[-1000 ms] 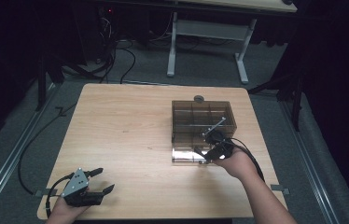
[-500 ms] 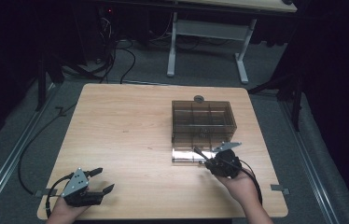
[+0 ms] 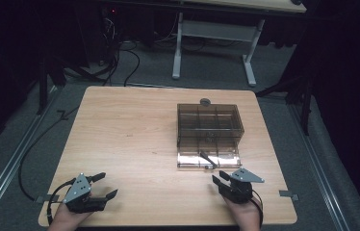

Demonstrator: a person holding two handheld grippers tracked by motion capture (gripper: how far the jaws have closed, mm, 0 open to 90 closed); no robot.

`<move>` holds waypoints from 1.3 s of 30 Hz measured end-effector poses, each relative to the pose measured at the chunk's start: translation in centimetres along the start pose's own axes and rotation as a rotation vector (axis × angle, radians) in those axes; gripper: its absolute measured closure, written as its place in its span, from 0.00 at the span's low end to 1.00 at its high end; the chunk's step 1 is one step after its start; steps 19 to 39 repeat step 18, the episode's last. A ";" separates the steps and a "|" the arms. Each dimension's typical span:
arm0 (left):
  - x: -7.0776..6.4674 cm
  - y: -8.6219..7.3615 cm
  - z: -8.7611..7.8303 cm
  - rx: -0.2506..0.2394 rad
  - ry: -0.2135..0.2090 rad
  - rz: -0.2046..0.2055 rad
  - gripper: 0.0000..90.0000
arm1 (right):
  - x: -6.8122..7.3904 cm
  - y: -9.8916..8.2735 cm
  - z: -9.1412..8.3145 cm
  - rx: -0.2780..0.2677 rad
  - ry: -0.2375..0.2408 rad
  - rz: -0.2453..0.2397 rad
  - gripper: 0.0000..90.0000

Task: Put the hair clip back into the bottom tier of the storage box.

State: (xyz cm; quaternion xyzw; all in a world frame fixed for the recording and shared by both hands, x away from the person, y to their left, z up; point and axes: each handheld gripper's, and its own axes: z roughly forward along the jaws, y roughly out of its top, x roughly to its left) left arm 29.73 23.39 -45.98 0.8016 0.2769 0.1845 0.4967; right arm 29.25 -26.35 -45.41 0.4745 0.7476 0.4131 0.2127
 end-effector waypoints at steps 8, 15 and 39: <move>0.0 0.0 0.0 0.006 -0.003 0.005 0.27 | 0.1 -0.3 -0.4 -0.052 -0.022 -0.001 0.66; -0.1 0.0 0.0 0.004 0.003 0.005 0.27 | 0.2 -0.3 -0.4 -0.049 -0.022 -0.013 0.65; -0.1 0.0 -0.1 0.003 0.001 0.006 0.27 | 0.2 -0.2 -0.3 -0.046 -0.024 -0.012 0.66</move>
